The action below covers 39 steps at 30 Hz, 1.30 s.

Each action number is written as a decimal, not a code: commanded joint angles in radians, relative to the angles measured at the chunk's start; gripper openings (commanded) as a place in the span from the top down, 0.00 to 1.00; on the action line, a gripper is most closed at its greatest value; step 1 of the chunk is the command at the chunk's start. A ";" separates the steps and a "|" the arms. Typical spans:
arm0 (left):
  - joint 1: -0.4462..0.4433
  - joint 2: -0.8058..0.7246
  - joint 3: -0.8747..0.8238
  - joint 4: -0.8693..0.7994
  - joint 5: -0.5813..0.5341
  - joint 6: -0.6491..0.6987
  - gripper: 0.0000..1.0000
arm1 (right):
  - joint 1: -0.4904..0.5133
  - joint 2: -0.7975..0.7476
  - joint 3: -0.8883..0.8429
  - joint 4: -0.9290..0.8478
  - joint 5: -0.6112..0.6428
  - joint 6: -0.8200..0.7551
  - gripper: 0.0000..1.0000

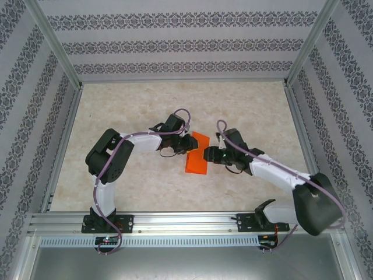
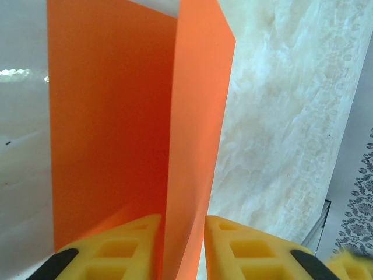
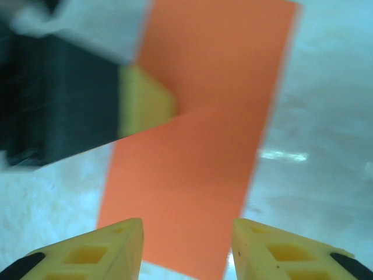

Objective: Fold a paper plane with a square sheet of paper (pick it up from the middle)
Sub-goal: Fold the triangle a second time at the center of the table.

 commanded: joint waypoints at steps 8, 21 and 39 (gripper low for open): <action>0.006 -0.014 0.028 0.004 0.020 -0.024 0.74 | 0.370 0.093 0.061 0.032 0.443 -0.293 0.46; 0.005 -0.012 0.041 -0.015 0.022 -0.019 0.74 | 0.509 0.306 0.196 -0.096 0.664 -0.321 0.38; 0.006 -0.023 0.047 -0.047 0.008 -0.002 0.74 | 0.522 0.273 0.221 -0.144 0.726 -0.269 0.88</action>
